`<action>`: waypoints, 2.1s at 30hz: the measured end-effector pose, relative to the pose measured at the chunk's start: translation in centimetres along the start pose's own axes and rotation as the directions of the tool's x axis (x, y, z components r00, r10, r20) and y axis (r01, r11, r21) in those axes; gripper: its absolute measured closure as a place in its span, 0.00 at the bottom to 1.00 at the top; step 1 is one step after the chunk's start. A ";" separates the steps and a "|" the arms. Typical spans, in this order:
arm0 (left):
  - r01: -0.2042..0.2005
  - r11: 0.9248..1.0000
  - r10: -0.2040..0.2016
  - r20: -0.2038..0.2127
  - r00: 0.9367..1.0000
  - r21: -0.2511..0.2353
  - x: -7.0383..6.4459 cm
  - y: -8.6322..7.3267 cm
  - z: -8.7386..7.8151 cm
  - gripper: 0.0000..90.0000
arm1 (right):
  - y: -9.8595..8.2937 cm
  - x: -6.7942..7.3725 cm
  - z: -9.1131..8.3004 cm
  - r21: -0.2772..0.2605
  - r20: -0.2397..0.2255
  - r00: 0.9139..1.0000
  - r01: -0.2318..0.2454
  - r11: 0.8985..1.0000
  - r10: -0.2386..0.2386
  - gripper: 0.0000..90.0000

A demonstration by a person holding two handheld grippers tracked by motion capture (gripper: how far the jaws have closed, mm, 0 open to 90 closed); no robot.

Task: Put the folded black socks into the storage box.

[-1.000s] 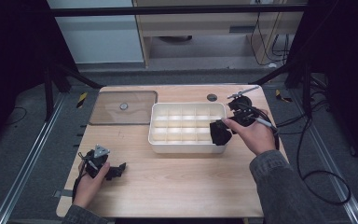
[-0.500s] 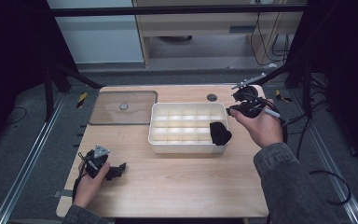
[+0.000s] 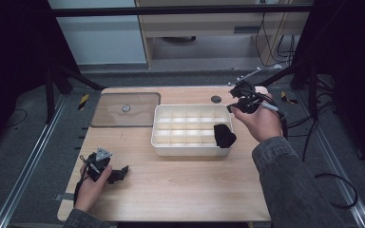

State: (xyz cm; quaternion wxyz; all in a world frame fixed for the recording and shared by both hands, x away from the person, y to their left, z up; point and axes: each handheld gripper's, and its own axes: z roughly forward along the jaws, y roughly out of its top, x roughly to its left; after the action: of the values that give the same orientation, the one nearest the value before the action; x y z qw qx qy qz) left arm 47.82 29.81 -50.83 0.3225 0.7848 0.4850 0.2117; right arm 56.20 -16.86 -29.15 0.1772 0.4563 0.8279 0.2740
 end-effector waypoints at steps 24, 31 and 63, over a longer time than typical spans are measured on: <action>-0.010 1.000 0.010 0.005 1.000 0.005 -0.1 0.0 0.0 0.00 | -1.1 0.5 4.9 0.091 -0.033 0.999 -0.020 0.996 0.023 1.00; -0.007 1.000 0.007 0.005 1.000 0.001 -0.1 0.0 0.0 0.00 | -1.5 1.3 6.4 0.114 -0.048 0.999 -0.010 0.993 0.015 1.00; -0.007 1.000 0.007 0.005 1.000 0.002 -0.1 0.0 0.0 0.00 | -3.3 -0.1 9.4 0.177 0.002 0.998 -0.061 0.982 0.061 1.00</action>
State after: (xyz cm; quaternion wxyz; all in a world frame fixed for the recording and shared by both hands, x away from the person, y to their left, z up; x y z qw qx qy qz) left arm 47.75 29.70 -50.82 0.3224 0.7872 0.4817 0.2104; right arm 59.15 -15.60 -38.60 0.1263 0.4949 0.8348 0.2055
